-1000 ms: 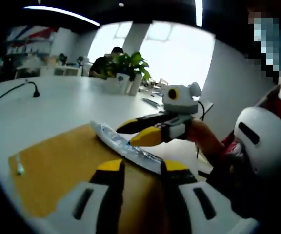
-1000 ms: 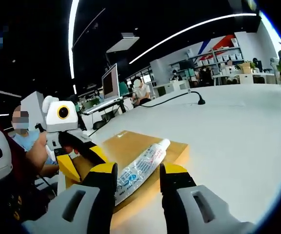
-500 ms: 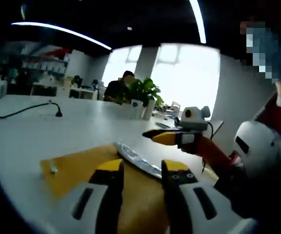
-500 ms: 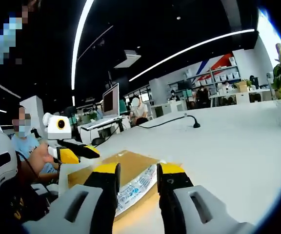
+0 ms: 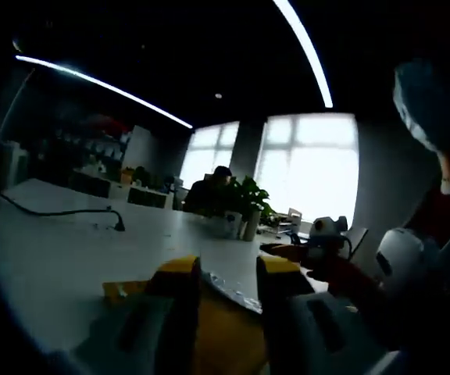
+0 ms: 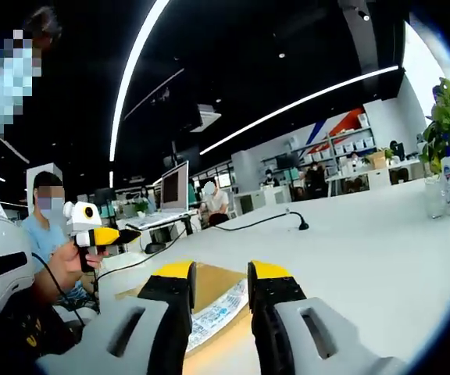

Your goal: Pick up the toothpaste unscrew the cap squeeze it onto the small board screw the cap back on and return it to the table

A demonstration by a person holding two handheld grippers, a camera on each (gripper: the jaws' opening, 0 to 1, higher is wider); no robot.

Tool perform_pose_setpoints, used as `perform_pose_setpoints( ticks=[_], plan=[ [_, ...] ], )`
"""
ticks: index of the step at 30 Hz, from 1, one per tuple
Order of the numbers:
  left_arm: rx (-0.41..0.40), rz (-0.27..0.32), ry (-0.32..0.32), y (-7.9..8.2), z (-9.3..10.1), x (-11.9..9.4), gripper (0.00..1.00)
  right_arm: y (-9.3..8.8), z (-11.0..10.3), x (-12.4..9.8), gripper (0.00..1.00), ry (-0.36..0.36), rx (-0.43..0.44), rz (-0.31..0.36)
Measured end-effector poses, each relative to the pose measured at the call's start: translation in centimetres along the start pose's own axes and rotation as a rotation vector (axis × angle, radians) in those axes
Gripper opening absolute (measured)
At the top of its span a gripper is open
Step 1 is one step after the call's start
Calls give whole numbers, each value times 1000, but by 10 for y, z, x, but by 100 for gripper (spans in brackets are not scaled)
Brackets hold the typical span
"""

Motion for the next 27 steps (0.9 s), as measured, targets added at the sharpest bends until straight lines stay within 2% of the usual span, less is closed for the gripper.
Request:
perform_pose_setpoints(
  ticks=[4,12,16,20,23,27],
  plan=[
    [44,48,40,13,3,-11,30,15,-2,-11,26,-18,-12,69],
    [135,68,91,40,4,-38,30,38,-2,-38,25,-57,-52,157],
    [156,92,103,55,4,-50,30,51,4,-55,24,-100,-80,202],
    [207,105,155,67,2,-63,30,64,13,-74,23,-151,-102,252],
    [246,91,201,71,1,-76,30,72,21,-90,23,-194,-115,291],
    [275,98,231,80,3,-93,30,78,35,-108,23,-259,-124,322]
  ],
)
Point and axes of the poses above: the point that each gripper's makers call its tool centre point, and the gripper's own axes: x roughly forward along the fingers, z roughly to its right, y roughly out of its top, the point moved 2 cm from there along -x, roughly backward along the fingers, and after that the axes turned 14 degrees about -y, right-handed, at the moved point
